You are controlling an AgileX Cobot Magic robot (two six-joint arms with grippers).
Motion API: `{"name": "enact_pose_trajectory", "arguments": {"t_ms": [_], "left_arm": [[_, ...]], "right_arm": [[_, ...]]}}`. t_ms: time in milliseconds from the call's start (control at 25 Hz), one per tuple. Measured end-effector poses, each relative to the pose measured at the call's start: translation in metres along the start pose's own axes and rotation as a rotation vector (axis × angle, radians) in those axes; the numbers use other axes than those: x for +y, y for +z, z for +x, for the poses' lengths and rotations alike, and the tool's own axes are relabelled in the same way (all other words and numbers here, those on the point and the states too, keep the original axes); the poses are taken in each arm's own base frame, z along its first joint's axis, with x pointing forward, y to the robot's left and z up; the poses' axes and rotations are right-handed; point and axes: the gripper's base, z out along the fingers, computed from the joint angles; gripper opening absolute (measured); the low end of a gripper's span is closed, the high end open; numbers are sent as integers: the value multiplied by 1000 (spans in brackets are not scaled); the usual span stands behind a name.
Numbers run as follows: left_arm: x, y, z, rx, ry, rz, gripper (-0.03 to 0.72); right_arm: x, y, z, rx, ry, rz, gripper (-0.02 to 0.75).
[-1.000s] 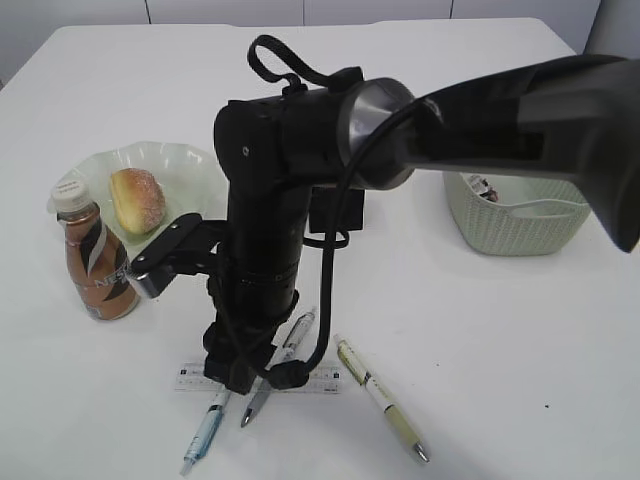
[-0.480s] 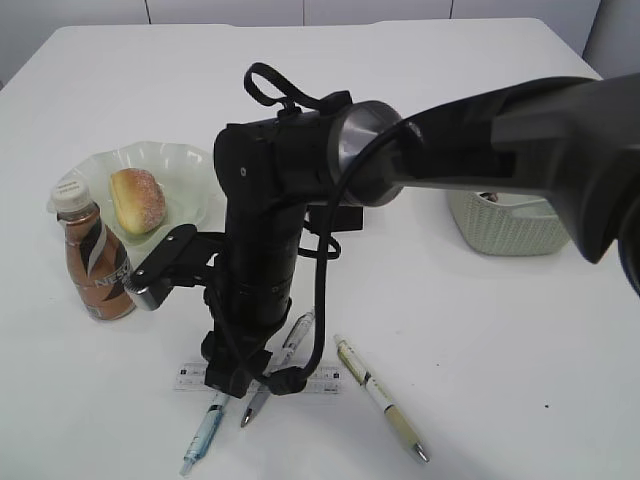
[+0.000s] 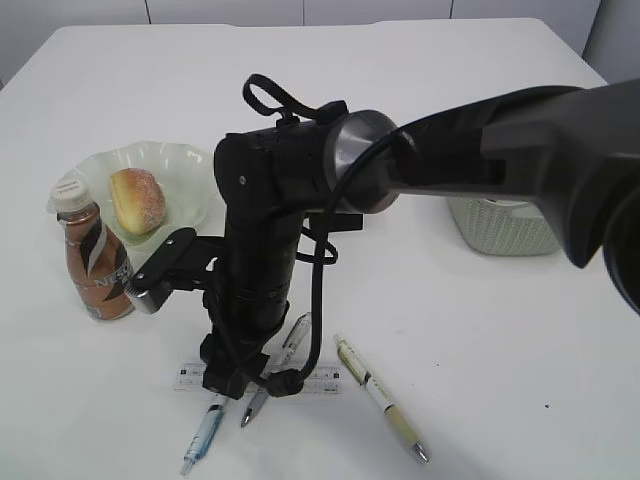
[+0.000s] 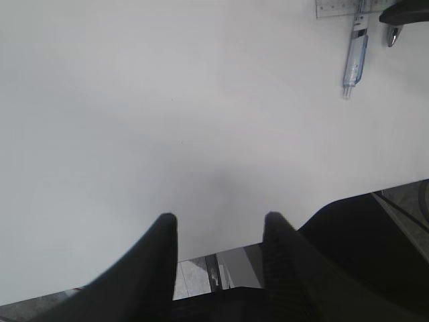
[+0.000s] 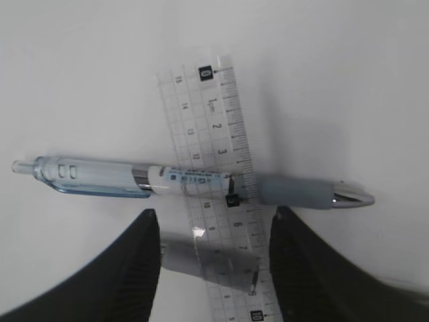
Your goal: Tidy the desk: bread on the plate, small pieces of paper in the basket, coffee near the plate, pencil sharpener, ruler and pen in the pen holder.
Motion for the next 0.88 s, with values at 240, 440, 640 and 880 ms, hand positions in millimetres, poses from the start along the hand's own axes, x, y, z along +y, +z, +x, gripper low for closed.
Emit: {"name": "enact_pose_trajectory", "arguments": {"t_ms": [240,440,640,880], "left_arm": [[0,0,0,0,0,0,307],[0,0,0,2,0,0,307],[0,0,0,2,0,0,307],[0,0,0,2,0,0,307]], "right_arm": [[0,0,-1,-6,0,2,417],[0,0,-1,-7,-1,3,417],[0,0,-1,-9,-1,4,417],[-1,5,0,1,1,-1,417]]}}
